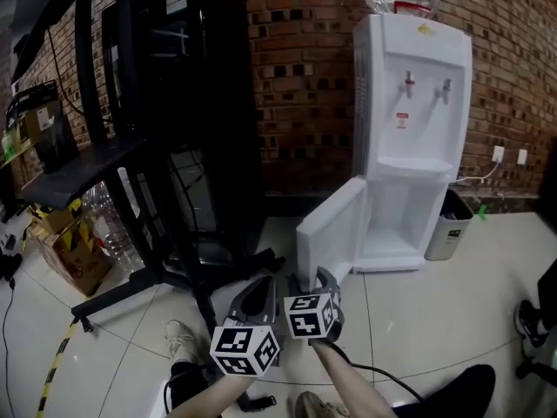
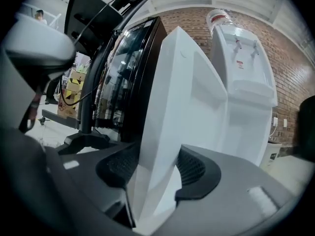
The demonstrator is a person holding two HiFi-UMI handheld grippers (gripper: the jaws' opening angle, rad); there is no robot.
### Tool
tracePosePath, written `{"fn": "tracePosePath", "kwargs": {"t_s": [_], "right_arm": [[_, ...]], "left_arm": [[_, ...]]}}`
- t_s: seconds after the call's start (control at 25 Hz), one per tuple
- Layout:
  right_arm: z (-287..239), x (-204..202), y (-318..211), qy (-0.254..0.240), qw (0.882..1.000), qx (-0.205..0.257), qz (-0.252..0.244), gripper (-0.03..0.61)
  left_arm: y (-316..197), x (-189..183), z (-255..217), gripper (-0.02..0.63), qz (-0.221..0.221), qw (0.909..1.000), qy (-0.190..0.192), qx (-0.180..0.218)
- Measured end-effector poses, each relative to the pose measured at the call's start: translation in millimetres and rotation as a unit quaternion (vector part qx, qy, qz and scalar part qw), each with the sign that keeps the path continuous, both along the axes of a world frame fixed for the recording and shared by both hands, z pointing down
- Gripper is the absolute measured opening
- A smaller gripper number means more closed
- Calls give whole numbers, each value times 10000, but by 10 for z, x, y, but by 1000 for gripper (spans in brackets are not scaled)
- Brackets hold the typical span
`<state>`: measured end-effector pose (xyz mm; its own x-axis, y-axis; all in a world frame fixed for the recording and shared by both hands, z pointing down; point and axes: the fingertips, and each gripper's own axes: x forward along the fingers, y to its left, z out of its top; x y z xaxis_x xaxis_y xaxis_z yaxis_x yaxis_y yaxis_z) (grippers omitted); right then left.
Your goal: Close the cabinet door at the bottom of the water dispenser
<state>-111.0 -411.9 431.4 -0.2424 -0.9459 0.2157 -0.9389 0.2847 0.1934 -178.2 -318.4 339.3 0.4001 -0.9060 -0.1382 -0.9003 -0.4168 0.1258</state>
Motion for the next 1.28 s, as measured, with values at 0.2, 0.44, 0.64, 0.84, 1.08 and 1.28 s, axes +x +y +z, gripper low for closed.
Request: {"fn": "tracePosePath", "kwargs": {"t_s": [0.2,0.44,0.64,0.84,1.08,1.28], "right_arm": [[38,410,296,-17,10000,-33,48,242],[58,977,512,20,9988,-123,466,244],[49,1567,696,47,9947,-48,1030,223],[37,2082,726,84,9915,-232,1274,218],[25,2433,764,100,9887,-336,1459,219],[7,2544,793,72,9837,-143,1788,206]], "left_arm": [[-28,374,139,5,272,9991,105,-292],[-92,737,108,5,341,9973,347,-551],[-57,1154,-60,6,682,9965,288,-393],[-127,1428,-84,6,778,9960,241,-363],[-257,1634,-26,5,725,9966,177,-343],[-282,1702,18,5,788,9961,156,-374]]}}
